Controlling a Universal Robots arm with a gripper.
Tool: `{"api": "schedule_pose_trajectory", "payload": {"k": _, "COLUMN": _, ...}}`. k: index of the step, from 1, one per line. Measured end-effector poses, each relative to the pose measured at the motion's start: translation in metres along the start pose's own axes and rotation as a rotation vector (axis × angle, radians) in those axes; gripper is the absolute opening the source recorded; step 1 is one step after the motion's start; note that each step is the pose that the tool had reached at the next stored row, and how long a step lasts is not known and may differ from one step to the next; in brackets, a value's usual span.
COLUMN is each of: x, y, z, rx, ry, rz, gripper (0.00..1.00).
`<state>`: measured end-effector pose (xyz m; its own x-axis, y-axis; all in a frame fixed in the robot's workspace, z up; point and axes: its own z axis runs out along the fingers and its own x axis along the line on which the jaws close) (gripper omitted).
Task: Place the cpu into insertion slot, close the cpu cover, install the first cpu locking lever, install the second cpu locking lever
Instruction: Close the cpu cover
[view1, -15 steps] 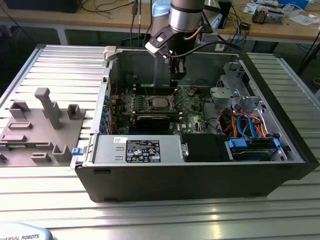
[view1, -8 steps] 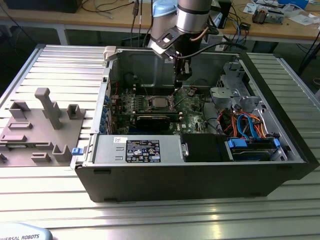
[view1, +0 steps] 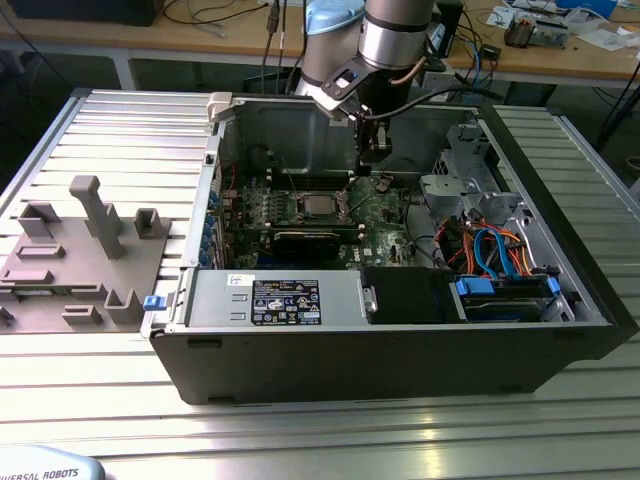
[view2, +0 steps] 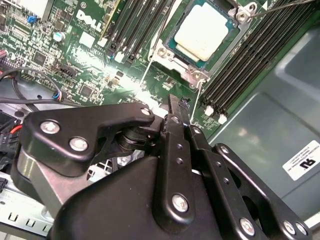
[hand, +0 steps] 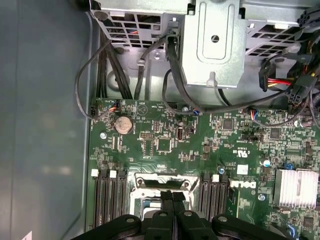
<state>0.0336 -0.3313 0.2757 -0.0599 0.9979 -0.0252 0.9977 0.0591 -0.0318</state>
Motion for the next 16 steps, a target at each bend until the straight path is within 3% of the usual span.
{"api": "schedule_pose_trajectory", "payload": {"k": 10, "x": -0.0007, "y": 0.0118, "z": 0.0008, "rx": 0.0013, "ry": 0.0002, "rz": 0.000, "gripper": 0.11}}
{"api": "schedule_pose_trajectory", "payload": {"k": 13, "x": -0.0010, "y": 0.0171, "z": 0.0010, "rx": 0.0023, "ry": 0.0002, "rz": 0.000, "gripper": 0.11}}
{"api": "schedule_pose_trajectory", "payload": {"k": 16, "x": -0.0015, "y": 0.0274, "z": 0.0021, "rx": 0.0055, "ry": 0.0004, "rz": 0.000, "gripper": 0.11}}
